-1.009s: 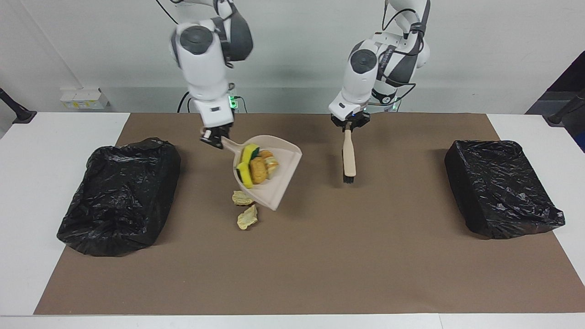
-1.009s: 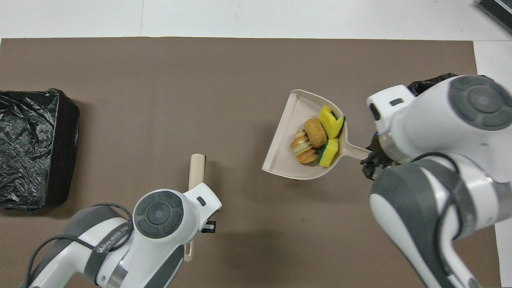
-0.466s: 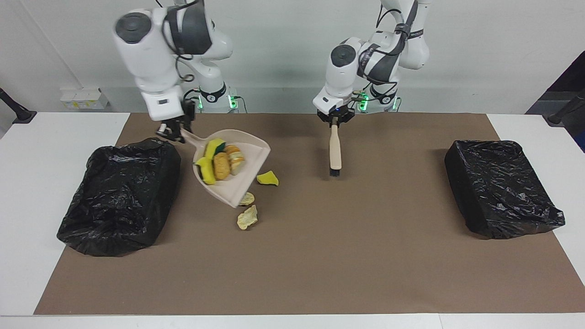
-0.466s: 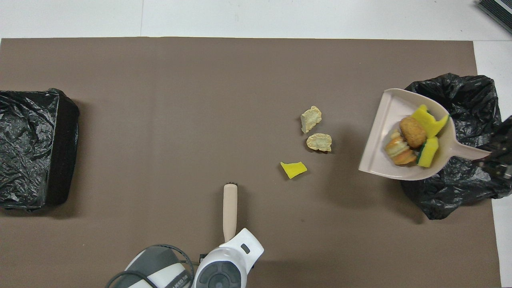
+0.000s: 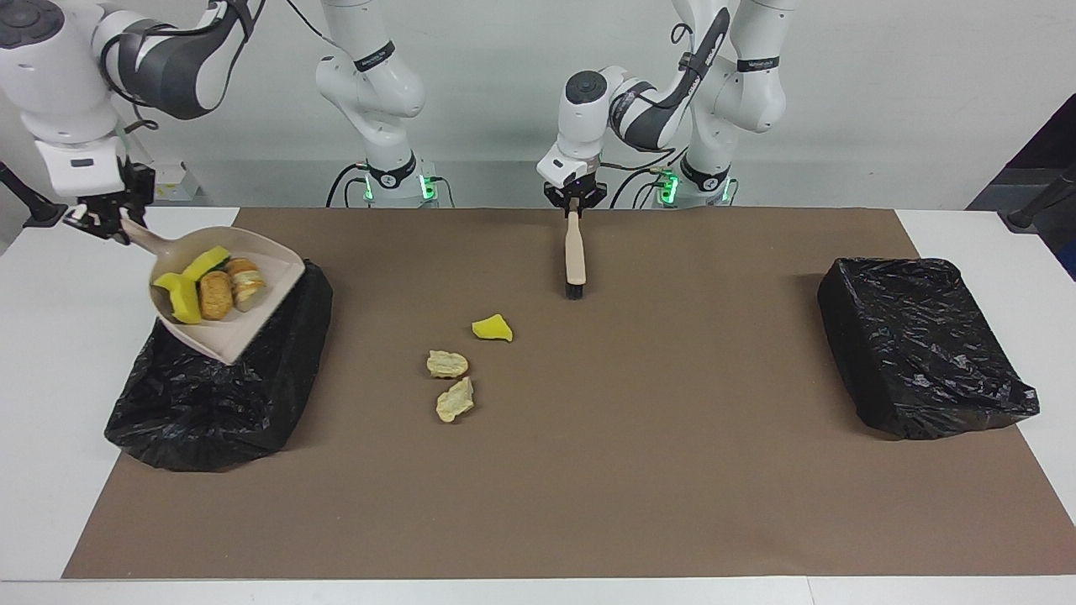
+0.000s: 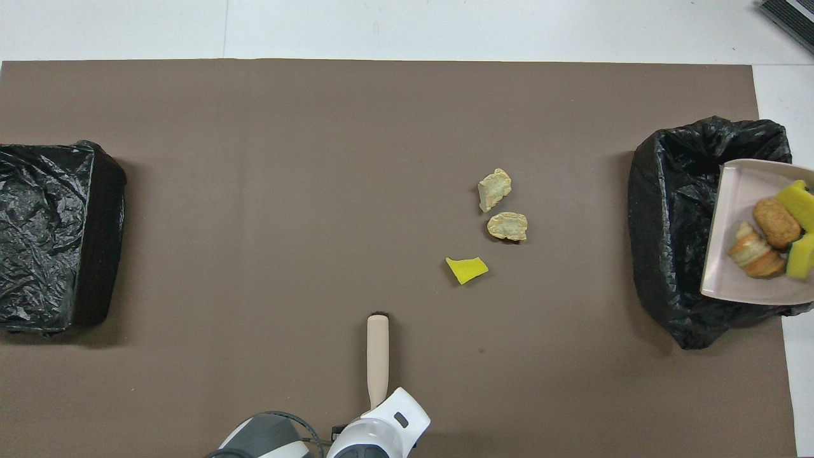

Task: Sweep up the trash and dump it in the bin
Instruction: 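Tip the dustpan into the bin with the right gripper, then set the dustpan down on the mat with the right gripper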

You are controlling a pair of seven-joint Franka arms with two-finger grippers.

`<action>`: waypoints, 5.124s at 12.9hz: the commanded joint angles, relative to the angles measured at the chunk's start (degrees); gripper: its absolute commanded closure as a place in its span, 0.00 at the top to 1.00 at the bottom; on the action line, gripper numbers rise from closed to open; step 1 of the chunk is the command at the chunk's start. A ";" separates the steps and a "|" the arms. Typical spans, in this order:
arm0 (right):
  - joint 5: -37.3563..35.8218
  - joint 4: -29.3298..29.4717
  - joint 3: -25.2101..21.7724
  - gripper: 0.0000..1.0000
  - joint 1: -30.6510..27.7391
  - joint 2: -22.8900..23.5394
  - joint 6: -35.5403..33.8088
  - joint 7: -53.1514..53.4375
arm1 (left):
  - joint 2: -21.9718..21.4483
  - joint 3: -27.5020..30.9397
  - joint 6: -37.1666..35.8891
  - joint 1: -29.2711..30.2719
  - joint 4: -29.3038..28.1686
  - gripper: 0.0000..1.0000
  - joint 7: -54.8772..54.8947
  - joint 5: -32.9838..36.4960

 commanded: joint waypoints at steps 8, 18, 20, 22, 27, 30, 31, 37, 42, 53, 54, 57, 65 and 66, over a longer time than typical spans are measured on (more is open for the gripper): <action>-25.80 -4.11 1.78 0.00 7.08 0.54 5.20 -1.24 | 1.38 1.26 0.90 0.86 1.08 0.91 0.84 -0.97; -17.77 0.11 8.79 0.00 7.45 -7.45 -8.85 11.56 | 8.60 1.43 -9.37 27.29 30.60 1.00 30.84 11.51; -10.93 0.11 13.62 0.00 7.45 -7.72 -11.66 22.00 | 8.33 1.61 -10.88 33.79 33.60 1.00 39.73 11.51; -2.67 0.03 16.18 0.00 7.45 -8.16 -11.77 30.89 | 8.24 1.61 -14.55 39.08 37.63 1.00 46.43 11.51; 11.08 -0.42 17.69 0.00 17.95 -1.76 -8.18 66.96 | 8.33 1.87 -31.05 48.31 52.38 1.00 56.18 11.16; 11.35 0.11 17.69 0.00 26.14 6.31 -0.02 90.00 | 9.03 2.22 -38.73 50.00 57.77 1.00 60.52 10.89; 11.35 0.55 17.69 0.00 28.69 9.30 3.58 98.52 | 9.47 2.22 -40.31 50.35 59.78 1.00 60.52 10.81; 15.22 16.97 17.69 0.00 38.72 27.59 10.54 126.18 | 11.41 1.79 -43.58 50.53 63.94 1.00 60.26 10.89; 15.57 16.81 17.69 0.00 45.14 34.11 21.09 134.38 | 10.62 1.70 -44.36 50.61 63.14 1.00 59.90 10.98; 17.41 14.18 18.03 1.00 42.69 26.40 10.06 129.04 | 9.74 1.70 -45.60 51.67 62.00 1.00 54.72 9.13; 17.59 13.83 18.04 1.00 42.95 24.56 7.42 128.32 | 9.65 1.61 -45.69 51.58 61.91 1.00 54.72 9.14; 22.85 7.00 18.04 1.00 43.57 17.01 4.76 129.10 | 9.21 1.61 -45.26 50.97 61.13 1.00 54.45 8.87; 31.74 -19.11 18.04 1.00 54.19 6.34 15.36 135.60 | 13.86 0.64 -29.10 41.85 54.90 1.00 49.63 8.43; 32.09 -22.62 18.04 1.00 56.03 6.08 19.57 137.52 | 13.96 0.64 -26.90 39.74 52.97 1.00 46.75 8.43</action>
